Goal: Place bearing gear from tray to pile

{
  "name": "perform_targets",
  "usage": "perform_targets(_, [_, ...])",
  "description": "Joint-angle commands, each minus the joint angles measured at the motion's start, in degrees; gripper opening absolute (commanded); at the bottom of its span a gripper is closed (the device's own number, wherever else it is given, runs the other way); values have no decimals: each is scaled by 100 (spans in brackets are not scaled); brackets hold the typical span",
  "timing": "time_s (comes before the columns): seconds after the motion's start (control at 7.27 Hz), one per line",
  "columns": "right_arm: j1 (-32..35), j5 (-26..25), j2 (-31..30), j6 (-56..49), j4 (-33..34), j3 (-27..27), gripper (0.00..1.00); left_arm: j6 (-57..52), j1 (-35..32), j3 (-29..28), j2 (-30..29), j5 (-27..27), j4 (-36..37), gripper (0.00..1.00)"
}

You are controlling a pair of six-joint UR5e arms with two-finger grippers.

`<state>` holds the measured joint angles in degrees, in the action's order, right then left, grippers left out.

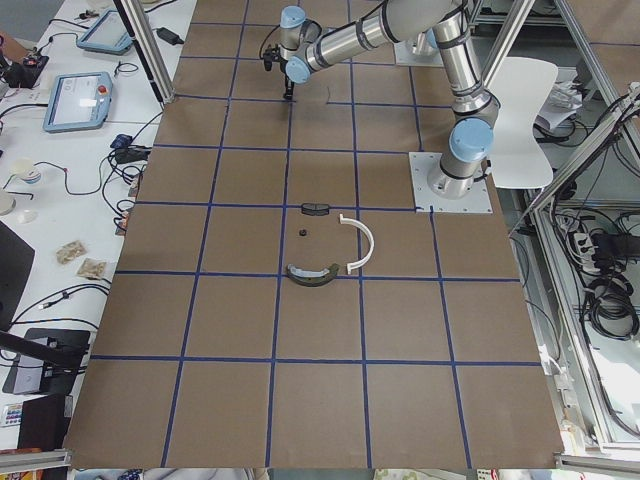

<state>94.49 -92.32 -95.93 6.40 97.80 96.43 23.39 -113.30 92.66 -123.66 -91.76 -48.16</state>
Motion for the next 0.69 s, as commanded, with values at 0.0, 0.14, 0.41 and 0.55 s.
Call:
perform_targets(0.0, [-1,21,-14,11,-6,7,100,-875,673,-239,375,-61,-971,0])
perform_targets(0.14, [8,21,-14,19,-6,42,100,-1550,1130,-135,656,-374,-1220,0])
perform_targets(0.41, [-1,12,21,11,-6,34,100,-2788,2393,346,1227,-579,-1458,0])
perform_targets(0.55, [-1,12,4,11,-6,68,100,-3883,3140,671,1526,-632,-1442,0])
